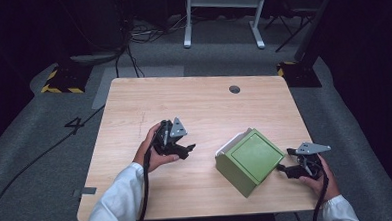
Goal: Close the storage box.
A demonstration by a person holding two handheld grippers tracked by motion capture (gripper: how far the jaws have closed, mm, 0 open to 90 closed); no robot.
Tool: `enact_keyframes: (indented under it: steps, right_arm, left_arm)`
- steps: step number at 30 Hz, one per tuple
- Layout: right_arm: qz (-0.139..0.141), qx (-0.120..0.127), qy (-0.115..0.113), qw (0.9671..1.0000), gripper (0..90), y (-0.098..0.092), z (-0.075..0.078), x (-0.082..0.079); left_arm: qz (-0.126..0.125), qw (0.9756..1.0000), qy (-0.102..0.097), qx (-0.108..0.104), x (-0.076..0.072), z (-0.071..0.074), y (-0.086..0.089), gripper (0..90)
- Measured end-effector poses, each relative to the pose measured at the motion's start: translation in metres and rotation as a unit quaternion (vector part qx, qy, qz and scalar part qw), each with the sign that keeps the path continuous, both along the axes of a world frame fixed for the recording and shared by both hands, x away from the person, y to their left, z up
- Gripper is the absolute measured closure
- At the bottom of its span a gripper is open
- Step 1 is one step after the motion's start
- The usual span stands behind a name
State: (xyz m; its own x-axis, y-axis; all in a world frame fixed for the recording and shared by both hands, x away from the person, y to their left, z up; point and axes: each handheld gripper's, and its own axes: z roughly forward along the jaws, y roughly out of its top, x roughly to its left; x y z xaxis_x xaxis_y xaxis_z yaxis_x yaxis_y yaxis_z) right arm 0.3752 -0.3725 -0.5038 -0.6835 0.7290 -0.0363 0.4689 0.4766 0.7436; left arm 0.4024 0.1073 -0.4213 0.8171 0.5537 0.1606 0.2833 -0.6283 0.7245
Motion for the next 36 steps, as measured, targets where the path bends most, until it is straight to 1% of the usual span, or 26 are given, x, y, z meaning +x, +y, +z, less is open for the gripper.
enact_keyframes:
  steps: [1, 4, 6, 7, 10, 11, 14, 19, 22, 26, 29, 32, 33, 36]
  right_arm:
    - [0.0, 0.0, 0.0, 1.0, 16.3, 0.0, 0.0, 0.0]
    - [0.0, 0.0, 0.0, 1.0, 16.3, 0.0, 0.0, 0.0]
    - [0.0, 0.0, 0.0, 1.0, 16.3, 0.0, 0.0, 0.0]
    - [0.0, 0.0, 0.0, 1.0, 16.3, 0.0, 0.0, 0.0]
    - [0.0, 0.0, 0.0, 1.0, 16.3, 0.0, 0.0, 0.0]
    - [0.0, 0.0, 0.0, 1.0, 16.3, 0.0, 0.0, 0.0]
    - [0.0, 0.0, 0.0, 1.0, 16.3, 0.0, 0.0, 0.0]
    - [-0.001, 0.0, 0.0, 1.0, 16.3, 0.0, 0.0, 0.0]
    - [-0.002, 0.0, 0.001, 1.0, 16.3, 0.0, 0.0, 0.0]
    - [-0.002, 0.0, 0.001, 1.0, 16.2, 0.0, 0.0, 0.0]
    - [-0.002, 0.0, 0.001, 1.0, 16.2, 0.0, 0.0, 0.0]
    - [-0.002, 0.0, 0.001, 1.0, 16.3, 0.0, 0.0, 0.0]
    - [-0.002, 0.0, 0.001, 1.0, 16.3, 0.0, 0.0, 0.0]
    - [-0.002, 0.0, 0.001, 1.0, 16.3, 0.0, 0.0, 0.0]
  left_arm:
    - [0.001, 1.0, -0.001, 0.002, -0.001, -0.001, 0.003, 18.9]
    - [0.01, 0.9998, -0.008, 0.016, -0.005, -0.003, 0.012, 18.8]
    - [0.016, 0.9997, -0.008, 0.017, -0.007, -0.004, 0.019, 18.7]
    - [0.022, 0.9996, -0.008, 0.014, -0.009, -0.006, 0.025, 18.7]
    - [0.026, 0.9995, -0.009, 0.016, -0.011, -0.008, 0.03, 18.8]
    - [0.035, 0.9992, -0.006, 0.021, -0.013, -0.012, 0.037, 18.9]
    - [0.045, 0.9984, -0.006, 0.035, -0.017, -0.016, 0.046, 18.9]
    - [0.063, 0.997, -0.003, 0.045, -0.023, -0.023, 0.063, 18.9]
    - [0.071, 0.9958, -0.001, 0.058, -0.028, -0.028, 0.074, 18.9]
    - [0.088, 0.9943, 0.004, 0.059, -0.035, -0.038, 0.089, 19.0]
    - [0.1, 0.9929, 0.014, 0.062, -0.041, -0.046, 0.102, 19.0]
    - [0.11, 0.992, 0.027, 0.056, -0.044, -0.052, 0.111, 18.7]
    - [0.114, 0.9916, 0.025, 0.056, -0.046, -0.054, 0.114, 18.8]
    - [0.121, 0.9906, 0.037, 0.051, -0.049, -0.062, 0.122, 18.9]
